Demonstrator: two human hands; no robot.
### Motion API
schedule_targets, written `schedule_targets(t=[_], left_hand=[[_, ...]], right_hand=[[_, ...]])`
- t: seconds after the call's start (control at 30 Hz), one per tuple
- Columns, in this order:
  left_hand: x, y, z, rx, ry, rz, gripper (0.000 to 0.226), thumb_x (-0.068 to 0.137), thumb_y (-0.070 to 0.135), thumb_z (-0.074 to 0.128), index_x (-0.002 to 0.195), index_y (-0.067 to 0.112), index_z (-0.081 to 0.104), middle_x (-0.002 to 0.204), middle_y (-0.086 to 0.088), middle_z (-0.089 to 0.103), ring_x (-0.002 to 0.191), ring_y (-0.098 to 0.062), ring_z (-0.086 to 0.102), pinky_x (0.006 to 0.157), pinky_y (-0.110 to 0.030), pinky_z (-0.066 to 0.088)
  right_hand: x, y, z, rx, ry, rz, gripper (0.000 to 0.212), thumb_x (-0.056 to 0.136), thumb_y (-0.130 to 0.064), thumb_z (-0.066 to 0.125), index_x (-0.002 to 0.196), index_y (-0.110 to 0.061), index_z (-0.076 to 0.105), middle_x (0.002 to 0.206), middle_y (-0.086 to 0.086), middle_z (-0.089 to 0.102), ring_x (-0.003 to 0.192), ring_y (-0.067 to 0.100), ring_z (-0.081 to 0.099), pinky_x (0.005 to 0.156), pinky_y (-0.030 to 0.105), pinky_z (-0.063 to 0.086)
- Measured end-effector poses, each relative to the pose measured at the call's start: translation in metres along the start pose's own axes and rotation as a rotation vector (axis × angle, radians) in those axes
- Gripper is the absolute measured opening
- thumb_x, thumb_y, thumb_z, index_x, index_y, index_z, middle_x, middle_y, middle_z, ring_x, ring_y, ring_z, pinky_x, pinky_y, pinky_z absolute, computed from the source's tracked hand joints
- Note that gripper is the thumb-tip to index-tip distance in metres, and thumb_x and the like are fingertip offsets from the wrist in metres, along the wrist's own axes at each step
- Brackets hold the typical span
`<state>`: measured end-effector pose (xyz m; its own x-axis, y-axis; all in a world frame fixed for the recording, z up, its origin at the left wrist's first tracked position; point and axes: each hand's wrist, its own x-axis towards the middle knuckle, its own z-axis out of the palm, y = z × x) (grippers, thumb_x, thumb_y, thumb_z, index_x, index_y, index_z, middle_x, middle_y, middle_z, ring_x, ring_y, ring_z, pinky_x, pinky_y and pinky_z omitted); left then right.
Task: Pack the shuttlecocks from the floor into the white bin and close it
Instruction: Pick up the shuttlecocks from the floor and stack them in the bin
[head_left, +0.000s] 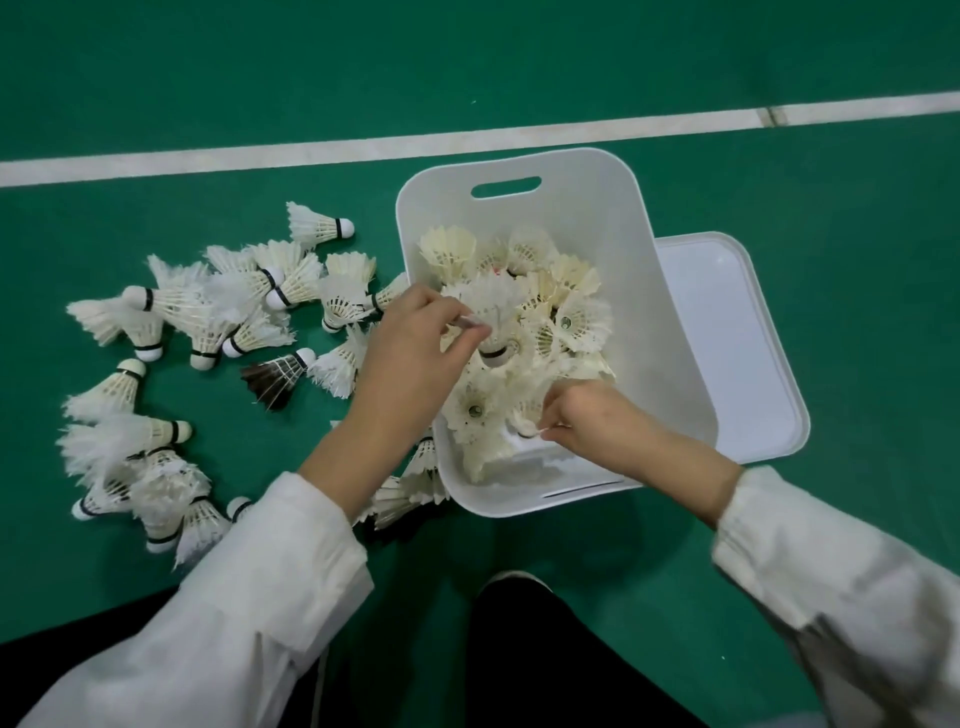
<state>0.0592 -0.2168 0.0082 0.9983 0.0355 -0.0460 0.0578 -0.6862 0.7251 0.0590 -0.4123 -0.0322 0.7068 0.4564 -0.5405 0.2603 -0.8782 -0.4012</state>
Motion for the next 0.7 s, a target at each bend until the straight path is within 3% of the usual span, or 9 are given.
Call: schedule_targets(t=[0.1, 0.27, 0.33, 0.47, 0.6, 0.7], left_hand=[[-0.008, 0.0, 0.005, 0.071, 0.019, 0.07, 0.02, 0.085, 0.03, 0.062, 0.091, 0.012, 0.068, 0.091, 0.001, 0.054, 0.092, -0.017, 0.05, 0.083, -0.029, 0.038], [-0.015, -0.006, 0.007, 0.158, 0.036, 0.152, 0.018, 0.084, 0.026, 0.065, 0.088, 0.009, 0.069, 0.087, -0.005, 0.056, 0.087, -0.023, 0.052, 0.078, -0.038, 0.042], [-0.018, -0.007, 0.01, 0.196, 0.019, 0.178, 0.018, 0.083, 0.025, 0.065, 0.087, 0.008, 0.069, 0.085, -0.006, 0.056, 0.083, -0.025, 0.053, 0.074, -0.039, 0.043], [-0.022, -0.004, 0.015, 0.25, 0.005, 0.216, 0.018, 0.082, 0.025, 0.065, 0.084, 0.008, 0.069, 0.082, -0.006, 0.057, 0.079, -0.025, 0.053, 0.073, -0.036, 0.04], [-0.024, 0.003, 0.019, 0.241, -0.022, 0.244, 0.02, 0.081, 0.027, 0.063, 0.085, 0.009, 0.068, 0.083, -0.005, 0.057, 0.08, -0.025, 0.053, 0.071, -0.034, 0.04], [-0.026, 0.006, 0.021, 0.222, -0.063, 0.28, 0.027, 0.082, 0.034, 0.056, 0.084, 0.01, 0.067, 0.083, -0.004, 0.057, 0.079, -0.023, 0.053, 0.068, -0.033, 0.042]], right_hand=[[0.018, 0.004, 0.017, -0.055, -0.06, 0.008, 0.02, 0.087, -0.009, 0.06, 0.104, -0.004, 0.069, 0.115, 0.01, 0.06, 0.105, 0.025, 0.057, 0.09, 0.027, 0.042], [0.016, -0.005, 0.009, -0.133, -0.171, -0.025, 0.043, 0.087, -0.012, 0.058, 0.13, -0.014, 0.052, 0.135, 0.006, 0.05, 0.12, 0.024, 0.052, 0.1, 0.031, 0.04], [0.003, -0.01, -0.008, -0.116, -0.036, 0.001, 0.035, 0.09, -0.022, 0.056, 0.125, -0.018, 0.056, 0.131, 0.002, 0.054, 0.115, 0.021, 0.056, 0.095, 0.033, 0.044], [-0.03, -0.015, -0.04, 0.096, 0.506, -0.002, 0.017, 0.09, -0.024, 0.056, 0.105, -0.019, 0.062, 0.112, -0.003, 0.054, 0.077, 0.021, 0.062, 0.075, 0.037, 0.049], [-0.039, -0.021, -0.041, 0.102, 0.486, -0.214, 0.031, 0.086, -0.018, 0.062, 0.116, -0.016, 0.055, 0.127, -0.002, 0.046, 0.068, 0.017, 0.06, 0.064, 0.037, 0.05], [-0.031, -0.019, -0.03, 0.062, 0.424, -0.236, 0.019, 0.086, -0.019, 0.062, 0.105, -0.014, 0.062, 0.11, -0.001, 0.059, 0.076, 0.019, 0.061, 0.067, 0.037, 0.051]])
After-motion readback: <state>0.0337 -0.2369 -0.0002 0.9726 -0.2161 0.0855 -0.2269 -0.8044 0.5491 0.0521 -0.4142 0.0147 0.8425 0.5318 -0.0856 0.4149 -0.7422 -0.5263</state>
